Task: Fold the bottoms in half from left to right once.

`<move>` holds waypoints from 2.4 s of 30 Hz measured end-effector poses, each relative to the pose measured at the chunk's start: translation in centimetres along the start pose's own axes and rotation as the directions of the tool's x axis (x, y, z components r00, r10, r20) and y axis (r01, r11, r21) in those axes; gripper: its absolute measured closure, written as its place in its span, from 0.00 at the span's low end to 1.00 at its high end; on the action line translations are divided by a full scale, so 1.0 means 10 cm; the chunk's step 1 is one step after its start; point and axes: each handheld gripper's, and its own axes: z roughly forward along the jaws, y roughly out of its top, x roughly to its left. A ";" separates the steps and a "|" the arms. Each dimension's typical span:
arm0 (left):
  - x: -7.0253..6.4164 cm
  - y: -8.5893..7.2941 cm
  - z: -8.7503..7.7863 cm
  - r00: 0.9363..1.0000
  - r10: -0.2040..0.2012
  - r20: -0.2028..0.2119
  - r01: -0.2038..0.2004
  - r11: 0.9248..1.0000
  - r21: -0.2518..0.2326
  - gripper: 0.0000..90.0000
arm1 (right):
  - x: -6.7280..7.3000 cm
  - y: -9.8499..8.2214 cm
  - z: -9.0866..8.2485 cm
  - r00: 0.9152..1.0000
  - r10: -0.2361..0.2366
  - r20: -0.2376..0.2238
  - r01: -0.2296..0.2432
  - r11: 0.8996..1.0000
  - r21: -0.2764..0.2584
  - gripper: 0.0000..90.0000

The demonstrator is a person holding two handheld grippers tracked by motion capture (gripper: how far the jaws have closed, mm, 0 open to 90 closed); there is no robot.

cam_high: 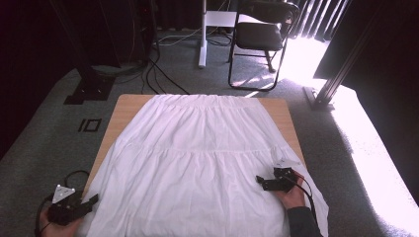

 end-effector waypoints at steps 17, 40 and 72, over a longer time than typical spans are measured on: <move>0.20 0.20 -0.24 0.989 0.020 -0.145 -0.025 0.999 -0.032 1.00 | 0.01 0.00 -0.01 1.000 0.007 0.004 -0.007 1.000 -0.002 0.16; 0.30 0.69 -0.64 0.992 -0.025 -0.123 0.003 0.984 -0.178 1.00 | 0.47 0.09 0.09 0.999 0.032 0.028 -0.032 0.999 -0.003 0.17; -2.96 2.17 -0.01 0.636 0.516 0.574 -0.340 0.855 -0.391 1.00 | 0.09 -0.25 -0.58 0.972 0.126 0.199 -0.111 0.990 -0.084 0.32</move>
